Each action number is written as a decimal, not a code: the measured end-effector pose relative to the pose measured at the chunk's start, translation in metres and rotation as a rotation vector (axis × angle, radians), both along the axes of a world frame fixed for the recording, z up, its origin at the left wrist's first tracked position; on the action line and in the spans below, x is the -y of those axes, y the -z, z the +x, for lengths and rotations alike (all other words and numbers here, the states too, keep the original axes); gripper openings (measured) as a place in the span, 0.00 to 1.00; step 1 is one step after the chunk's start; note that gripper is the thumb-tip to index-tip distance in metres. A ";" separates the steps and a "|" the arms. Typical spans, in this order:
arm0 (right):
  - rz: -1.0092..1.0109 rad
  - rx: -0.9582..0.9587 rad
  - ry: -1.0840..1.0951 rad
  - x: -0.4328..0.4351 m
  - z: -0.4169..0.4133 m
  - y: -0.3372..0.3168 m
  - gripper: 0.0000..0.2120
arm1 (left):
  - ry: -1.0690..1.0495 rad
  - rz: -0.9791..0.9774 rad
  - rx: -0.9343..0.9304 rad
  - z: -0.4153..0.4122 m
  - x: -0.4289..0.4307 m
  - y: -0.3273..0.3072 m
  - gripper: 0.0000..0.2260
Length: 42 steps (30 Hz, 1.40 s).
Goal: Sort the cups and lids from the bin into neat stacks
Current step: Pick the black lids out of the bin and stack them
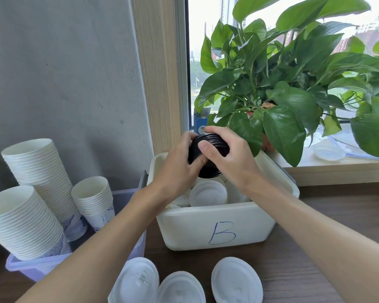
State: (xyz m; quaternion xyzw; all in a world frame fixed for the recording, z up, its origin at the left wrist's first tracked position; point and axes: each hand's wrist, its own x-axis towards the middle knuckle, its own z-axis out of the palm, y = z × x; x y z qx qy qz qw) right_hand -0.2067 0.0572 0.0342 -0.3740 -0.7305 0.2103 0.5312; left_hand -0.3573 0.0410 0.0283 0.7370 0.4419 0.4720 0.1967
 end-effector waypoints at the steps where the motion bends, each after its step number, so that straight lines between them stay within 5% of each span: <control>1: 0.015 0.006 0.023 0.000 0.000 0.000 0.26 | 0.017 0.010 -0.006 0.000 0.000 0.000 0.16; 16: 0.188 0.062 0.118 0.001 -0.001 -0.001 0.24 | 0.081 0.058 0.021 0.004 0.004 -0.003 0.12; 25: -0.022 -0.160 0.081 0.002 0.001 -0.003 0.11 | 0.096 -0.108 0.181 0.004 -0.001 0.000 0.11; 42: -0.020 -0.052 0.053 0.002 -0.003 -0.004 0.20 | 0.060 -0.073 0.110 0.002 0.002 -0.004 0.16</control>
